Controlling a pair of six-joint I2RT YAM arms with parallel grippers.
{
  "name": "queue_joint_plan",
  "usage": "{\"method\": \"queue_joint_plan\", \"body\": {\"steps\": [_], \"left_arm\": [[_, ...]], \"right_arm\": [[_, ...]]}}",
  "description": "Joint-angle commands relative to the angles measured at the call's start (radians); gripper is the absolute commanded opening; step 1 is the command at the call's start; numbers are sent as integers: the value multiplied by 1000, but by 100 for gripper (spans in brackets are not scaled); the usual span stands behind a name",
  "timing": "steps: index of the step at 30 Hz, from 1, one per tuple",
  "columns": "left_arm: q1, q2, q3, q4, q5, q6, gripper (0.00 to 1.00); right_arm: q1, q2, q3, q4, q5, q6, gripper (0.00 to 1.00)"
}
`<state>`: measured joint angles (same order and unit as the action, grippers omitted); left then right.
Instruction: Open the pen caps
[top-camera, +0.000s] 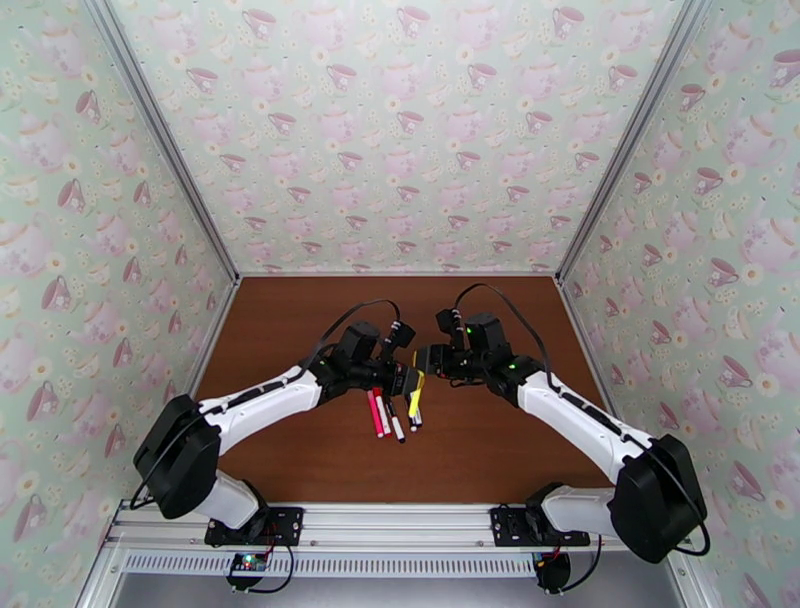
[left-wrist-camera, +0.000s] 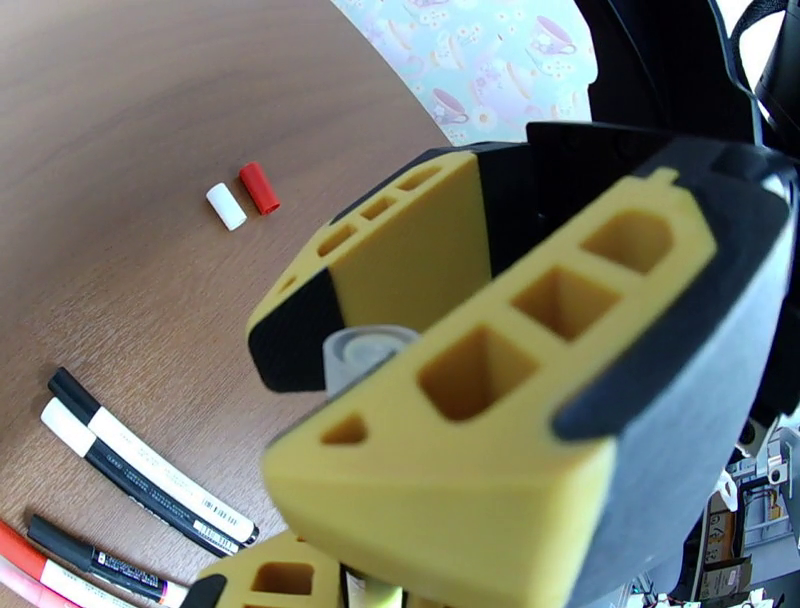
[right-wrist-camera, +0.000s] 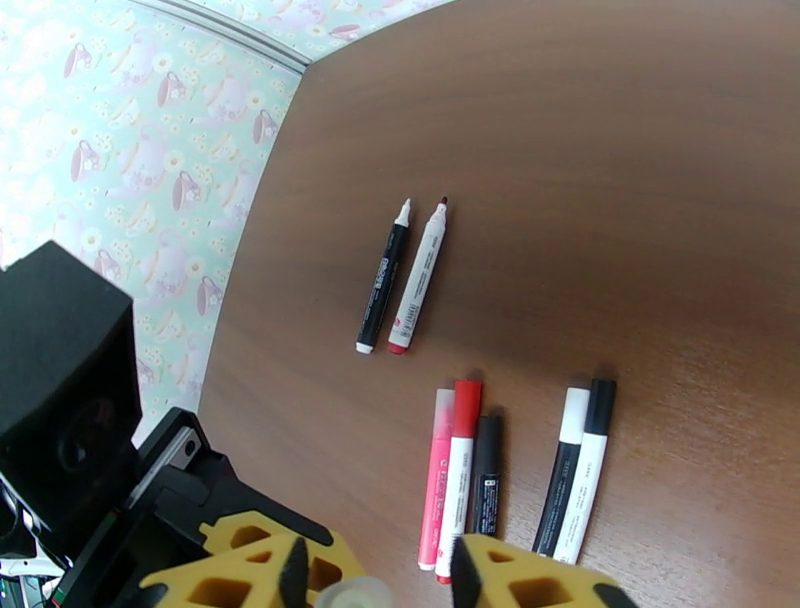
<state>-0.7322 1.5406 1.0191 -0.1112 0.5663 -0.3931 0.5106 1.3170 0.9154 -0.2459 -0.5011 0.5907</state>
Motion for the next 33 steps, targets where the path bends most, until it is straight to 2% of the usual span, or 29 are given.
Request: {"method": "queue_joint_plan", "body": {"steps": [1,10,18,21,23,29,33], "left_arm": [[-7,19,42,22,31,-3,16],[-15,27,54,21,36,-6,16],[-17,29,59,15,17,-5,17],[-17,26,48,18,5,-6,21],[-16,23,30,31,12,-8,28],[-18,3,-73,135,58,-46,39],[-24,1,-94,151,51,-47,40]], "right_arm": [[9,10,36,-15,18,-10,39],[12,31,44,-4,8,-8,33],[14,34,51,-4,11,-2,21],[14,25,51,-4,20,10,14],[13,16,52,-5,36,22,12],[13,12,62,1,64,81,9],[14,11,62,30,63,121,8]]}}
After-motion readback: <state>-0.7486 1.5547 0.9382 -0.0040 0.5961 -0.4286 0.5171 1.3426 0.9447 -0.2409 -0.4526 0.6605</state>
